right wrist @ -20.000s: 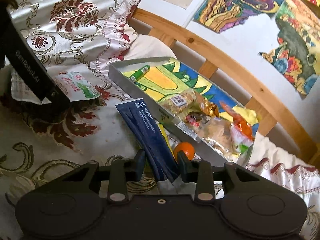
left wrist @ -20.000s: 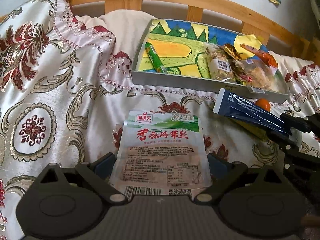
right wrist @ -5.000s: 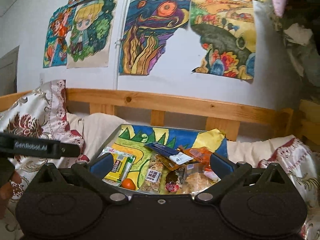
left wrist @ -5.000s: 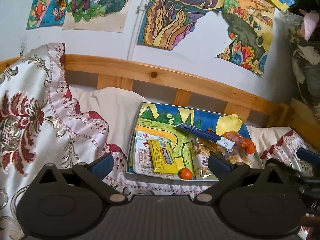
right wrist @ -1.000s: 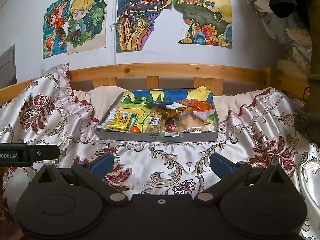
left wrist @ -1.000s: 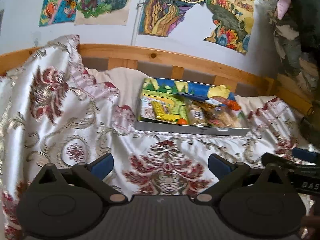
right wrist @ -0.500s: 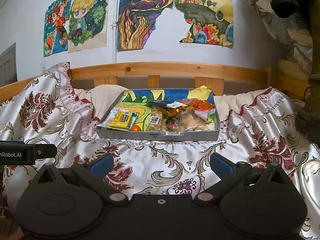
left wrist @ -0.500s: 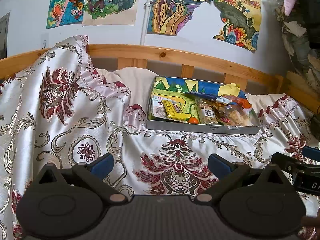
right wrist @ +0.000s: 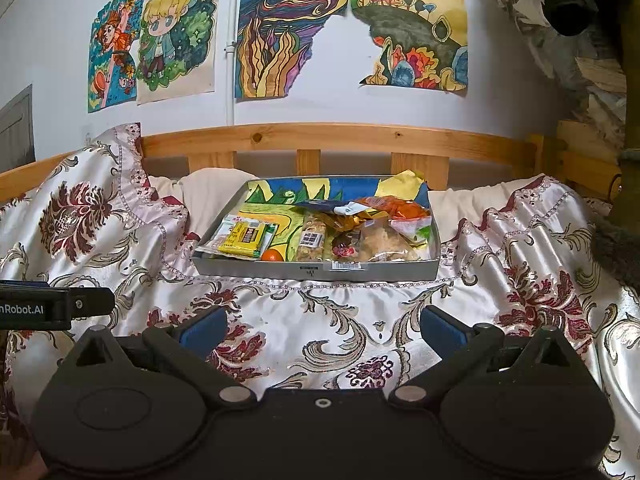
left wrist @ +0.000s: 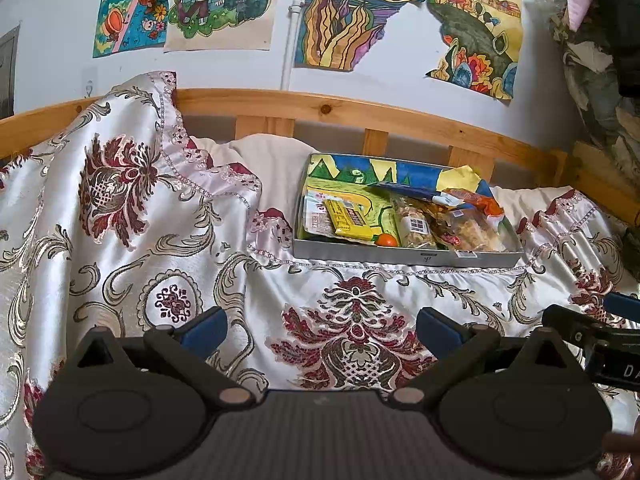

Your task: Organize snacks

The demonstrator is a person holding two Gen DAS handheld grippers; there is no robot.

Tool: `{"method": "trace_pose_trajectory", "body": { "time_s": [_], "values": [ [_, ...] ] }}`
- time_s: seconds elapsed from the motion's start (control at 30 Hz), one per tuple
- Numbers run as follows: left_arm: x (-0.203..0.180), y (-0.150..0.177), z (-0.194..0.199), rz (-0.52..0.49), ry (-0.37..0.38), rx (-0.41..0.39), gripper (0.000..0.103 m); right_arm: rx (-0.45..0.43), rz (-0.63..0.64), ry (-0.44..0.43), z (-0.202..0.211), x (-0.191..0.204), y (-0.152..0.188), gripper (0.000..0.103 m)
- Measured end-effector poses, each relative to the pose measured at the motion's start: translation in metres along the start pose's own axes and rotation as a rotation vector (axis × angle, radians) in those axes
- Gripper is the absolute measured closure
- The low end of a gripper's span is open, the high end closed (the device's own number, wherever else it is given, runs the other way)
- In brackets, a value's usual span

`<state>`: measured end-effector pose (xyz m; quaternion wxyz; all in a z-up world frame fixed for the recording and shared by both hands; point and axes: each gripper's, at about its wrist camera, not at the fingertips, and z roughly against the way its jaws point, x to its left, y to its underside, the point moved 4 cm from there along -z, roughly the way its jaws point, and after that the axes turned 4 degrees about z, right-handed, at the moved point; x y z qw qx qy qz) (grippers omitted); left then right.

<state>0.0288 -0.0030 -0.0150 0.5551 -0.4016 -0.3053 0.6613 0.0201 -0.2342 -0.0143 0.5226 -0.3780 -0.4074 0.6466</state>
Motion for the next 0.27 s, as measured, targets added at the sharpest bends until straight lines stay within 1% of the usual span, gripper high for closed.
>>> {"method": "trace_pose_trajectory", "body": {
  "time_s": [0.27],
  "values": [
    [-0.0001,0.0004,-0.0001,0.001,-0.002,0.003,0.001,0.002,0.000,-0.001,0.0002,0.0001,0.0001,0.001]
  ]
}}
